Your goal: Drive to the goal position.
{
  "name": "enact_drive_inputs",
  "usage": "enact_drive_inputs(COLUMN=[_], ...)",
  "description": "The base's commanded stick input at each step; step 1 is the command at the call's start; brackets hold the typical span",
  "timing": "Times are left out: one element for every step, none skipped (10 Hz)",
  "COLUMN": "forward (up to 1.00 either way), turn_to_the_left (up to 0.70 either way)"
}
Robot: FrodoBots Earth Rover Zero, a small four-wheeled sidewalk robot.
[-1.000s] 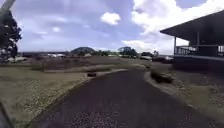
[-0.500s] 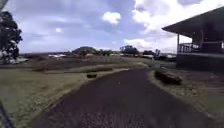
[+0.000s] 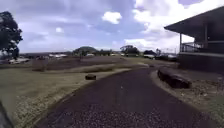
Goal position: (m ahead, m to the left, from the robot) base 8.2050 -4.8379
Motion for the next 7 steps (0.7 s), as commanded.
enact_drive_inputs(forward=[0.7,0.7,0.7,0.7,0.7,0.7,0.7], turn_to_the_left=[-0.35,-0.35,-0.31,-0.02,0.0,0.0,0.0])
